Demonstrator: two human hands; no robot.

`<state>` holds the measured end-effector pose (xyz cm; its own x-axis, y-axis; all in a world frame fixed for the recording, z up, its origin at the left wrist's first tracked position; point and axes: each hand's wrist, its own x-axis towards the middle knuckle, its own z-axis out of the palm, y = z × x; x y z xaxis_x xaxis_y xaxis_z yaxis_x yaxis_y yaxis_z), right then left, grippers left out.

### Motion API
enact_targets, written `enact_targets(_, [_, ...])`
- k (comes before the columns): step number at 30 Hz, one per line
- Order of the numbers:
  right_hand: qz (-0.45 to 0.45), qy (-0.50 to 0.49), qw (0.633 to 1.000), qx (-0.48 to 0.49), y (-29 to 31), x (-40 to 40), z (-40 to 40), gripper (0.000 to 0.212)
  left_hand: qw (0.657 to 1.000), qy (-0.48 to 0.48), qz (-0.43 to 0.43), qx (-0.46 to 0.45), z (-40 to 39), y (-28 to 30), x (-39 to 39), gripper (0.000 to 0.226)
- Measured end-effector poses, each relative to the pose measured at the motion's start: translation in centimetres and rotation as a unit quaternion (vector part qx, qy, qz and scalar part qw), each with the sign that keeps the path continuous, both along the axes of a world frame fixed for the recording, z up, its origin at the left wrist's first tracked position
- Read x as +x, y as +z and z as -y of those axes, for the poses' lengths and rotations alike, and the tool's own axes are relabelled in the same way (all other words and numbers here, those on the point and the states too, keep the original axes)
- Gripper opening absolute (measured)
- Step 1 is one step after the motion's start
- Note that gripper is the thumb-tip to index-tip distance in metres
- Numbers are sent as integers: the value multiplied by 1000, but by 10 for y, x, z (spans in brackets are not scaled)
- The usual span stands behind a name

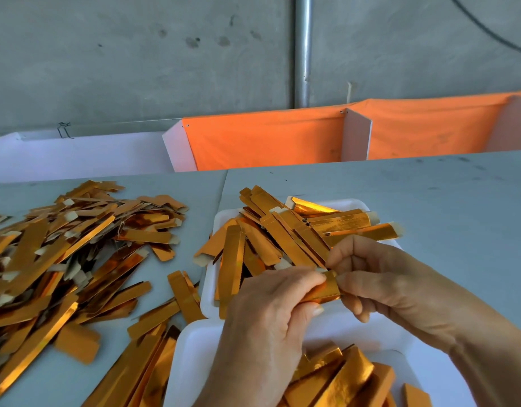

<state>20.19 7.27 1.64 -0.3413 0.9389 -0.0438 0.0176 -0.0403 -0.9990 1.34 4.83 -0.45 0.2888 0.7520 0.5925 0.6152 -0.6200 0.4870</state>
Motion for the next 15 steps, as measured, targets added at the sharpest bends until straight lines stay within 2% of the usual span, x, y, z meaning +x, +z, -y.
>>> enact_targets(3, [-27, 16, 999, -7, 1, 2, 0, 19, 1000, -1, -4, 9, 0, 0, 0, 36])
enact_targets(7, [-101, 45, 993, -41, 1, 7, 0, 16, 998, -26, 53, -31, -2, -2, -2, 37])
enact_targets(12, [-167, 84, 981, -55, -6, 8, -4, 35, 989, -73, 109, -61, -4, -1, -4, 40])
enact_targets(15, [-183, 93, 976, -72, -9, 10, -6, 34, 986, -94, 118, -77, -4, -1, -4, 38])
